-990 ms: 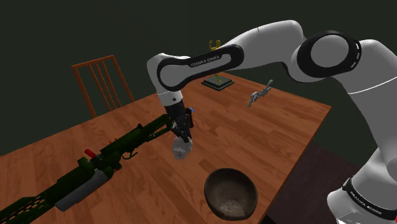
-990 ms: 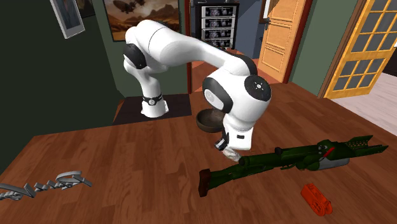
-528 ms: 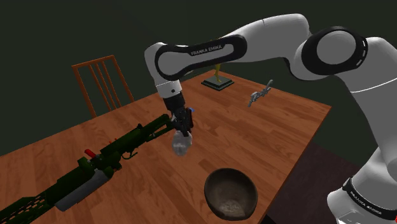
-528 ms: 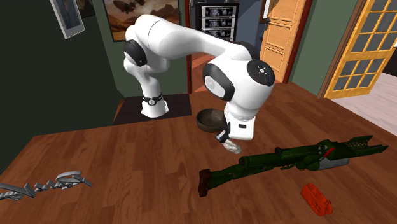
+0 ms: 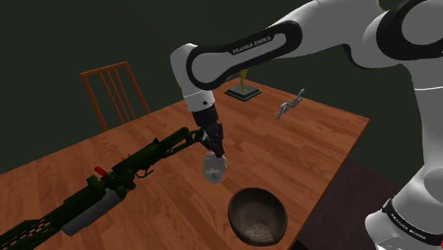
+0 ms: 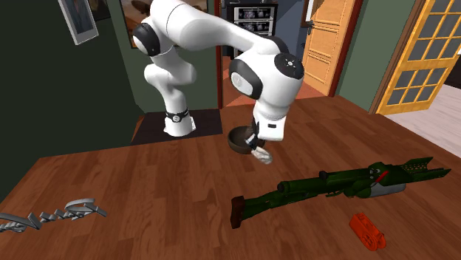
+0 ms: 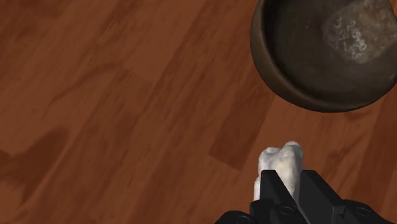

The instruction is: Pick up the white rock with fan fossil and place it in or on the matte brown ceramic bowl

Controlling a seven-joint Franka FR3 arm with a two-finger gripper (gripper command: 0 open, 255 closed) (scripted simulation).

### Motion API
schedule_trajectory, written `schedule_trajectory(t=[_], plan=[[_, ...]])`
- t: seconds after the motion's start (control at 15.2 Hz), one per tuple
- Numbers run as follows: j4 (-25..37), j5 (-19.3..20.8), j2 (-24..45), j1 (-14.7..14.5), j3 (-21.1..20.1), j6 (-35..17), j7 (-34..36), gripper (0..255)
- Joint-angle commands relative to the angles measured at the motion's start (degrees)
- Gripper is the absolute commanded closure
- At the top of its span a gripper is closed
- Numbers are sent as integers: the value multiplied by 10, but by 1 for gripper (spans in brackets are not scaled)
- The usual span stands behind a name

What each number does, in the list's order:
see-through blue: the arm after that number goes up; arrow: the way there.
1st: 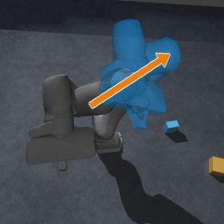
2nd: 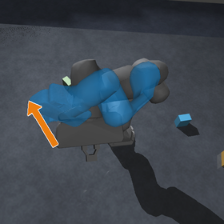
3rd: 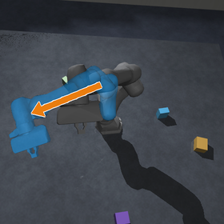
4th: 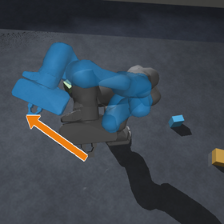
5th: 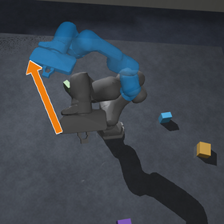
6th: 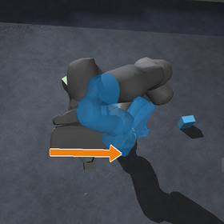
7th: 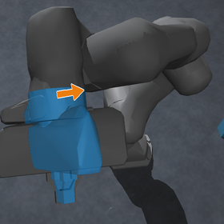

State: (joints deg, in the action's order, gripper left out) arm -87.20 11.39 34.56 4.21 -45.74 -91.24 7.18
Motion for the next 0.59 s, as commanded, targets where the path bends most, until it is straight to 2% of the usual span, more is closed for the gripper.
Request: schedule_trajectory(t=[0.0, 0.26, 0.53], plan=[[-78, -24, -49, 30, -19, -33, 0, 255], [-201, -80, -141, 78, -57, -82, -11, 255], [-306, -156, -245, 119, -96, -116, -42, 255]])
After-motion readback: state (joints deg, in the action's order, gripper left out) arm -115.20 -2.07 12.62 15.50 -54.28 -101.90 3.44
